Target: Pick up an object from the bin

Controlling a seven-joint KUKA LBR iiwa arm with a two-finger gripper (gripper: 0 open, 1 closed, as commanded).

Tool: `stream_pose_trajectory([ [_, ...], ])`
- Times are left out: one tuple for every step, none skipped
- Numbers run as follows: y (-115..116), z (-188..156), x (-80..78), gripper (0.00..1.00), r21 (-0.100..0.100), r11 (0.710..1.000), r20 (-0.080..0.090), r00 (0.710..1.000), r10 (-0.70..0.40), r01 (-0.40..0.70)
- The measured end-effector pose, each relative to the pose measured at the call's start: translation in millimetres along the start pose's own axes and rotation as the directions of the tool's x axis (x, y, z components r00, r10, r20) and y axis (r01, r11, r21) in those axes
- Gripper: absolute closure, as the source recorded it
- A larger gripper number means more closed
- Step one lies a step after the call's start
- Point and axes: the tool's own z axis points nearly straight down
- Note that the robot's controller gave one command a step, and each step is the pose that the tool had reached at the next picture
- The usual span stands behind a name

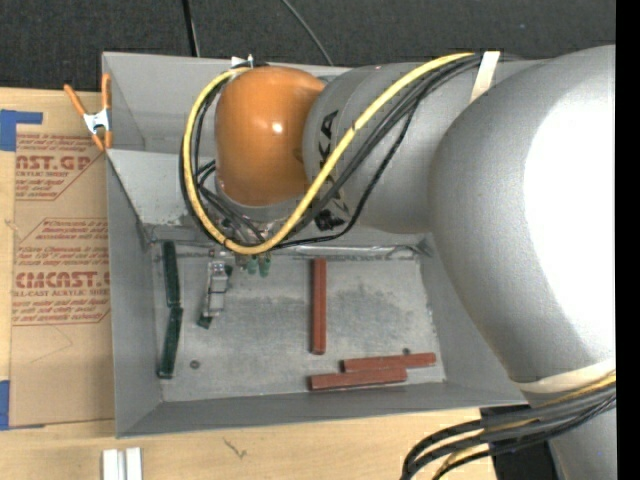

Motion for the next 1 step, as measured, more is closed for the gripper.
stream_pose_trajectory([
  [-0.2,0.5,-0.2,0.00,0.000,1.000,0.001,1.000,0.001,-0.001],
])
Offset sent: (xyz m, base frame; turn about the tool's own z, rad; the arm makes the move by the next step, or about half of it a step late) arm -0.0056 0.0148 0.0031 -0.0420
